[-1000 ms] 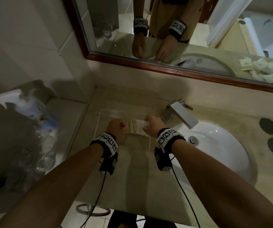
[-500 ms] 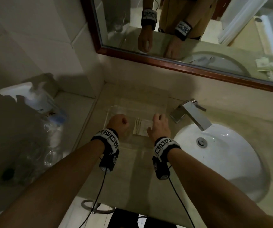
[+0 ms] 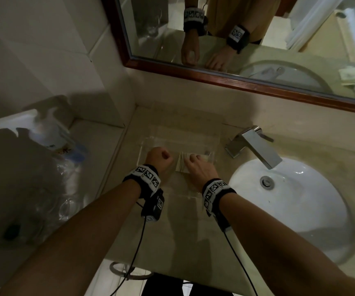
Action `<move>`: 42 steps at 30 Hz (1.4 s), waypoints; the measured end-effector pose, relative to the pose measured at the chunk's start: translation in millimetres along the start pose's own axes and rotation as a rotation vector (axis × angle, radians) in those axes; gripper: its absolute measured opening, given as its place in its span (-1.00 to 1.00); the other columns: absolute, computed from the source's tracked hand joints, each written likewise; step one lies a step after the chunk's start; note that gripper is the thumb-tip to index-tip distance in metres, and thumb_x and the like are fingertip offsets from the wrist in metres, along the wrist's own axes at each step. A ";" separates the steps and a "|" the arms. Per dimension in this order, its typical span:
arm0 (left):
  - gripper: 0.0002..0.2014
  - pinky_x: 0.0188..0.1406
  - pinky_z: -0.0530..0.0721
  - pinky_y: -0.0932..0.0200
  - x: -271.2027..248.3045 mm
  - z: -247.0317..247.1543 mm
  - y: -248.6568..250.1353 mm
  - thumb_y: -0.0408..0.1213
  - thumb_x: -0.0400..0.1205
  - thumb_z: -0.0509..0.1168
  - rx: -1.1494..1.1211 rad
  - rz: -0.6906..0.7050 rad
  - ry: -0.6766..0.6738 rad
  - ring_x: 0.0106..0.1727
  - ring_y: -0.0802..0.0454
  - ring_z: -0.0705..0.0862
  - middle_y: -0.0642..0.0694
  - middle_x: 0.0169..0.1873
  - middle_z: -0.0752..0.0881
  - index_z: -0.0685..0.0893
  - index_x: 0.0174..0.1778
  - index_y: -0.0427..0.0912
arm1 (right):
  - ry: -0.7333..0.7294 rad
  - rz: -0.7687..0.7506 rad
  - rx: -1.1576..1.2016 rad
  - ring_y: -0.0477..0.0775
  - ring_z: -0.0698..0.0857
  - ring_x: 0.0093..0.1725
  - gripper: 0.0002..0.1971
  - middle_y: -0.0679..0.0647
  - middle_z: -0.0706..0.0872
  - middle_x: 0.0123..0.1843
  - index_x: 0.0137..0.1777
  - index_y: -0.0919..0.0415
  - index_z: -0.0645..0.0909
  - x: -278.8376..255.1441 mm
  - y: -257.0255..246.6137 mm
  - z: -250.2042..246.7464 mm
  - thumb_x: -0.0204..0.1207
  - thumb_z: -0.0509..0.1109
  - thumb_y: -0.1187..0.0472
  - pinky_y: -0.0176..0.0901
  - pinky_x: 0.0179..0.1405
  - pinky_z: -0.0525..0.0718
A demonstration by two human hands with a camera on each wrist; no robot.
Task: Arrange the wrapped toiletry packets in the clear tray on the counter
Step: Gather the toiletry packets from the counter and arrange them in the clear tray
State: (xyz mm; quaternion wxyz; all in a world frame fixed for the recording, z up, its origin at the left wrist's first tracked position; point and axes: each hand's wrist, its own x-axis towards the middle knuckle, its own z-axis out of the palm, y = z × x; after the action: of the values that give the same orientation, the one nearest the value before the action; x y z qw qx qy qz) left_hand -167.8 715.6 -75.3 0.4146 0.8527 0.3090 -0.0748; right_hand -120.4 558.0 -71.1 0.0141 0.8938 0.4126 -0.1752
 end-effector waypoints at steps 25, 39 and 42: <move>-0.92 -0.06 0.73 -0.08 -5.4 -6.6 50.7 -0.29 0.52 0.34 0.255 0.160 -0.122 -0.10 -0.23 0.72 -0.29 -0.19 0.75 0.63 -0.26 -0.20 | -0.077 0.141 0.133 0.25 0.70 0.03 -0.78 0.19 0.69 0.03 0.09 0.22 0.60 -4.2 23.7 -57.2 0.61 0.31 0.08 -0.06 -0.12 0.59; -0.77 0.00 0.68 -0.07 -68.5 34.8 213.1 -0.22 0.61 0.21 0.493 0.464 -0.075 0.01 -0.29 0.71 -0.32 -0.04 0.73 0.65 -0.03 -0.31 | 0.147 0.399 0.318 0.23 0.68 -0.20 -0.73 0.17 0.69 -0.20 -0.16 0.20 0.64 -93.6 122.1 -130.4 0.55 0.28 -0.01 -0.06 -0.23 0.63; -0.75 0.12 0.64 -0.10 -85.5 57.9 242.7 -0.27 0.61 0.25 0.558 0.458 -0.101 0.13 -0.30 0.67 -0.34 0.12 0.67 0.63 0.10 -0.36 | 0.153 0.424 0.350 0.23 0.71 -0.17 -0.81 0.14 0.69 -0.22 -0.16 0.16 0.62 -123.3 151.1 -131.2 0.53 0.31 0.05 -0.11 -0.24 0.58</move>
State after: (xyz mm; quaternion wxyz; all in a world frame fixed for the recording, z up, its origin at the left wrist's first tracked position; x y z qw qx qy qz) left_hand -85.6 519.3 80.5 0.1864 0.9753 0.0571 -0.1034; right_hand -42.5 390.4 74.0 -0.1353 0.9596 0.1796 -0.1690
